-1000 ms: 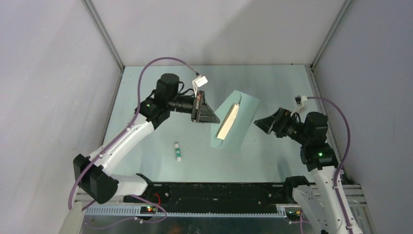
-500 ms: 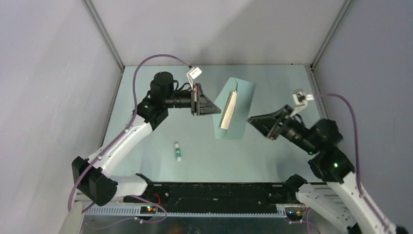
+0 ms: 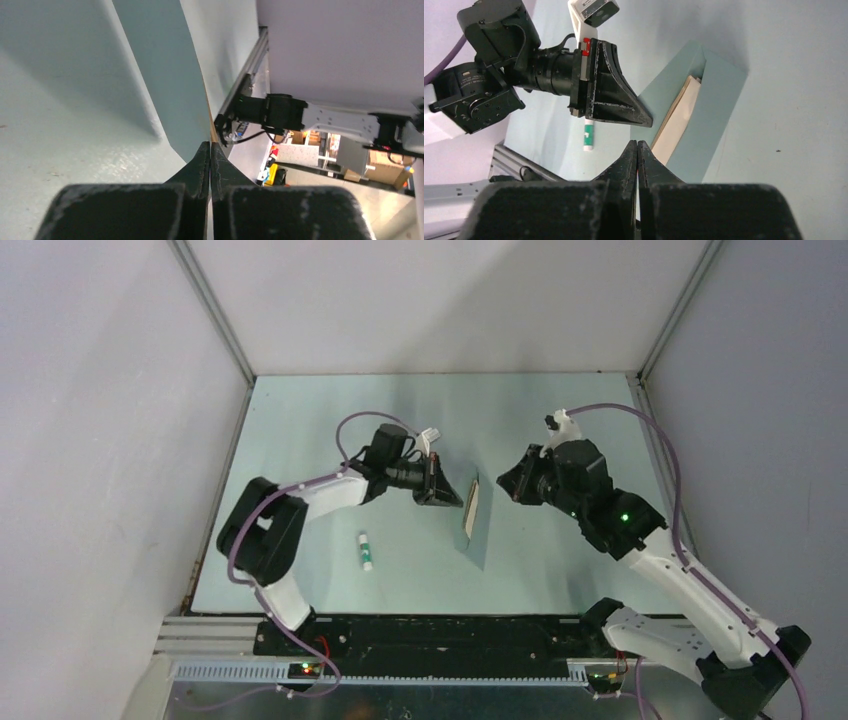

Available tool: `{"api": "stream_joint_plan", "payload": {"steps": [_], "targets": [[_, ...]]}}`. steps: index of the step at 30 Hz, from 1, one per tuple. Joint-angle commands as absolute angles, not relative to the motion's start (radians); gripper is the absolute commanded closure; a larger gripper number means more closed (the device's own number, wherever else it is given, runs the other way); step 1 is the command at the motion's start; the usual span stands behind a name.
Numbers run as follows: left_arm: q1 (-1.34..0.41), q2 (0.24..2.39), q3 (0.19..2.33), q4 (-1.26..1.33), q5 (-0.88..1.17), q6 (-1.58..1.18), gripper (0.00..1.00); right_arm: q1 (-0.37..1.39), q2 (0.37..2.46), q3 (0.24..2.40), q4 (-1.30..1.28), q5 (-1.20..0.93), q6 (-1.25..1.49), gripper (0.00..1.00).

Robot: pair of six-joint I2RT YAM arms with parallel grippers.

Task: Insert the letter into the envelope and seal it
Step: Place the letter in the envelope.

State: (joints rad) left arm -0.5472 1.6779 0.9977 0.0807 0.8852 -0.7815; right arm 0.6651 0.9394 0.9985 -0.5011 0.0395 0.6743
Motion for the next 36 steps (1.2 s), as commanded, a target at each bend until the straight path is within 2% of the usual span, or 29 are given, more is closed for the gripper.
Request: {"api": "stream_joint_plan", "payload": {"steps": [1, 7, 10, 17, 28, 36], "targets": [[-0.546, 1.724, 1.021, 0.124, 0.841, -0.792, 1.00, 0.652, 1.028, 0.997, -0.544, 0.063, 0.679, 1.00], [-0.547, 1.784, 1.038, -0.045, 0.716, -0.709, 1.00, 0.667, 1.161, 0.995, -0.509, 0.070, 0.749, 1.00], [-0.546, 1.808, 1.045, -0.120, 0.647, -0.672, 1.00, 0.647, 1.221, 0.995, -0.461, -0.017, 0.775, 1.00], [-0.547, 1.863, 1.083, -0.267, 0.524, -0.608, 1.00, 0.663, 1.380, 0.994, -0.393, -0.035, 0.812, 1.00], [-0.548, 1.882, 1.075, -0.257, 0.526, -0.616, 1.00, 0.720, 1.645, 1.007, -0.233, -0.104, 0.905, 1.00], [-0.549, 1.869, 1.067, -0.235, 0.558, -0.616, 1.00, 0.734, 1.752, 1.046, -0.209, -0.116, 0.911, 1.00]]}}
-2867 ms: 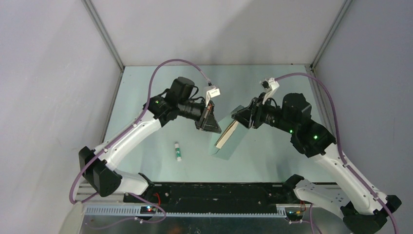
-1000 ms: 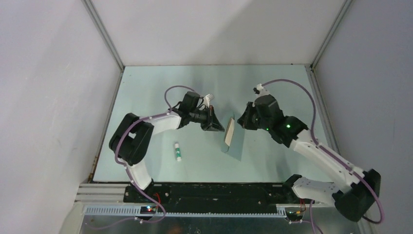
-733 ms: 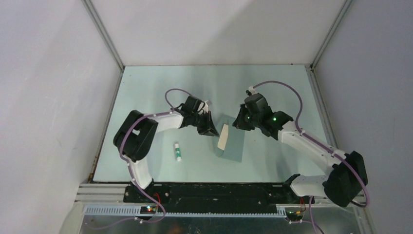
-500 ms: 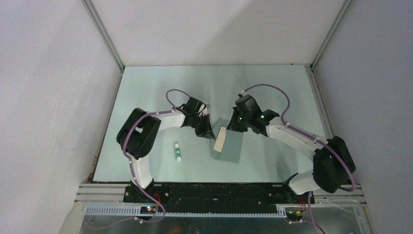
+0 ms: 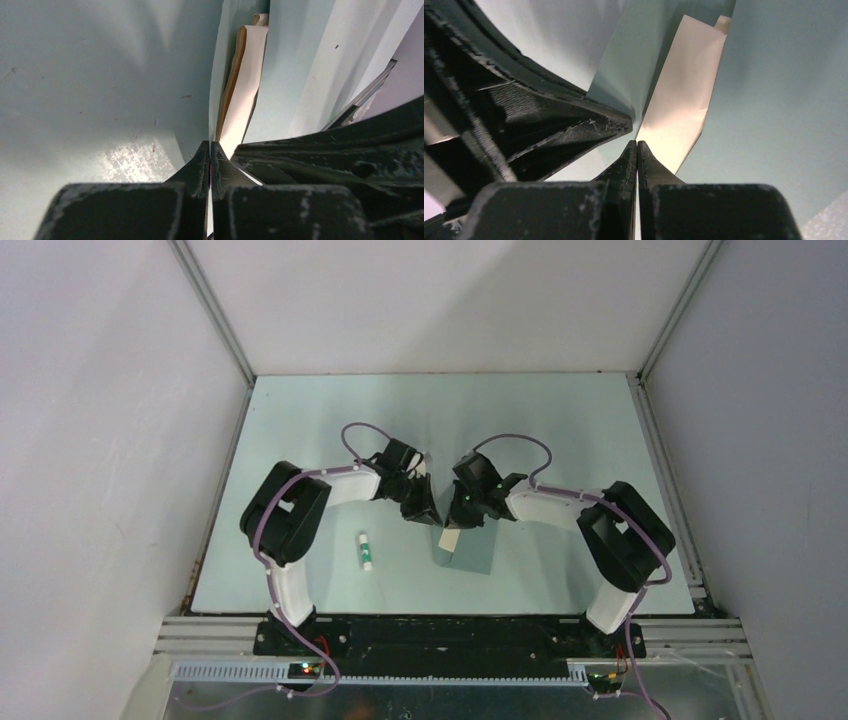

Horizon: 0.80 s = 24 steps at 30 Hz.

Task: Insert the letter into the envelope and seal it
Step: Place the letter in the envelope.

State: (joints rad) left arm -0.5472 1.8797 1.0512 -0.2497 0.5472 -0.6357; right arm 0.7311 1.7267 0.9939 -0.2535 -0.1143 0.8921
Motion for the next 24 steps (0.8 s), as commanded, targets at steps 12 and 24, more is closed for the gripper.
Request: {"api": "stream_joint_plan", "payload": {"steps": [12, 24], "targets": [[-0.558, 1.873, 1.056, -0.219, 0.581, -0.619, 1.00, 0.708, 1.817, 1.118, -0.225, -0.099, 0.911, 1.00], [-0.563, 1.856, 1.037, -0.207, 0.617, -0.592, 1.00, 0.706, 1.914, 1.220, -0.356, -0.038, 0.872, 1.00]]}}
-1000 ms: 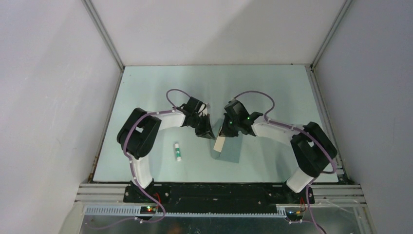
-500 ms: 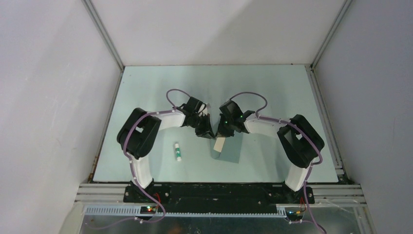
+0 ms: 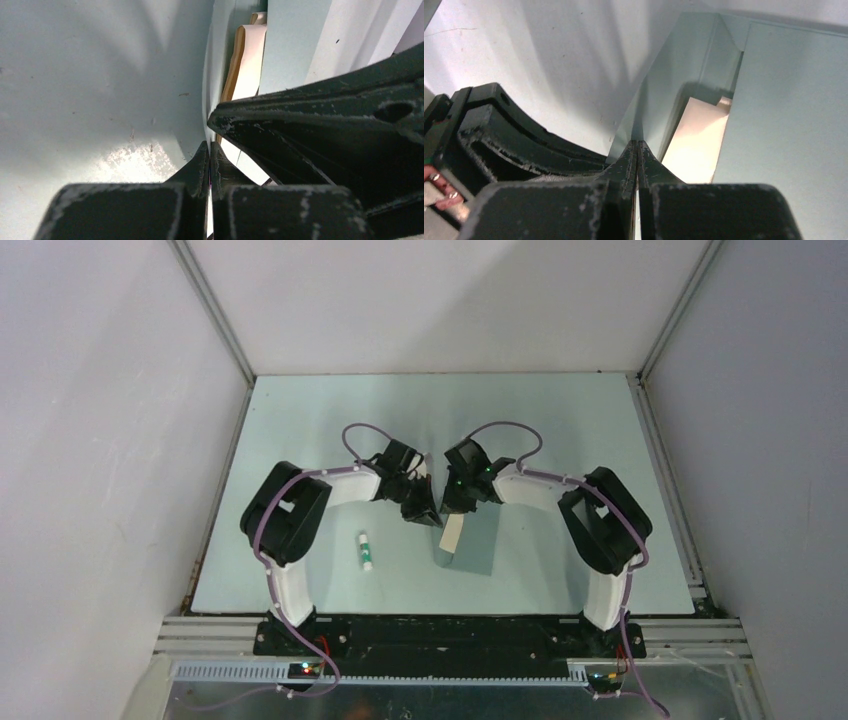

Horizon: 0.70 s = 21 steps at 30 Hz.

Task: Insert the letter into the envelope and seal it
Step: Place the letter in the envelope.

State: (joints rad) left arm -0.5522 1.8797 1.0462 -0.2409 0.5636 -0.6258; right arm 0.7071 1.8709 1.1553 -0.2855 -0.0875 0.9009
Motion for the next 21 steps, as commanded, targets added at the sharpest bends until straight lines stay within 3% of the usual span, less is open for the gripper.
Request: {"api": "stream_joint_plan", "payload": {"steps": [1, 21], "targets": [[-0.563, 1.854, 1.037, -0.209, 0.617, -0.591, 1.00, 0.707, 1.919, 1.226, -0.371, -0.034, 0.870, 1.00], [-0.561, 1.812, 1.055, -0.230, 0.629, -0.576, 1.00, 0.720, 1.897, 1.228, -0.533, 0.143, 0.770, 1.00]]}}
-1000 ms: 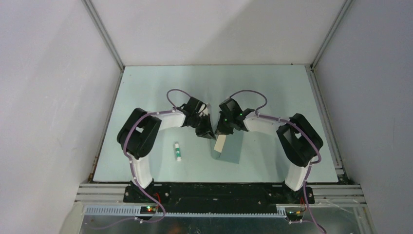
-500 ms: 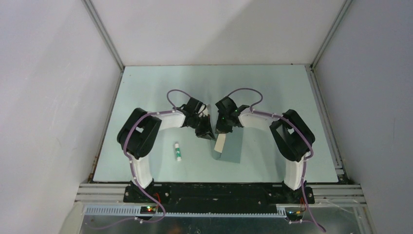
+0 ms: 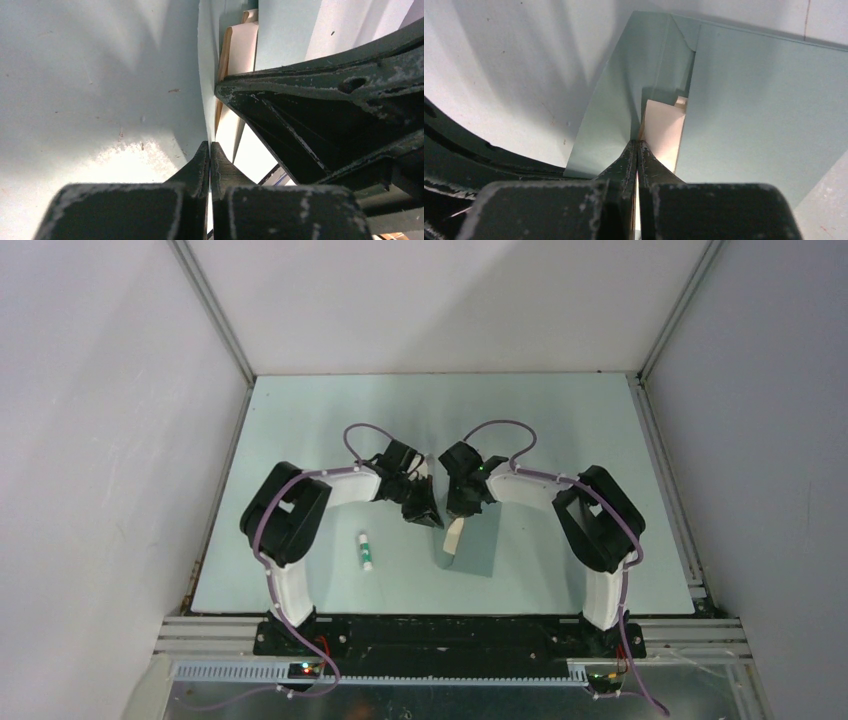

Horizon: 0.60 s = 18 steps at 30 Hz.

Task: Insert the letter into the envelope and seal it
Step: Place the letter in the envelope.

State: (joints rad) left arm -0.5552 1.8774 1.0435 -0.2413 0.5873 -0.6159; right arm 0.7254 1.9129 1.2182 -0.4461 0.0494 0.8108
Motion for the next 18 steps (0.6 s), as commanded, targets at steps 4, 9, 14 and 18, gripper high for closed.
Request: {"api": "stream_joint_plan", "payload": {"steps": [4, 9, 14, 18], "targets": [[-0.561, 1.790, 1.072, -0.295, 0.639, -0.521, 1.00, 0.716, 1.882, 1.229, -0.540, 0.148, 0.753, 1.00], [-0.561, 1.792, 1.098, -0.344, 0.658, -0.473, 1.00, 0.737, 1.838, 1.229, -0.521, 0.109, 0.722, 1.00], [-0.561, 1.804, 1.103, -0.326, 0.679, -0.480, 1.00, 0.751, 1.834, 1.229, -0.520, 0.064, 0.704, 1.00], [-0.562, 1.809, 1.104, -0.317, 0.691, -0.485, 1.00, 0.757, 1.836, 1.225, -0.471, -0.004, 0.713, 1.00]]}}
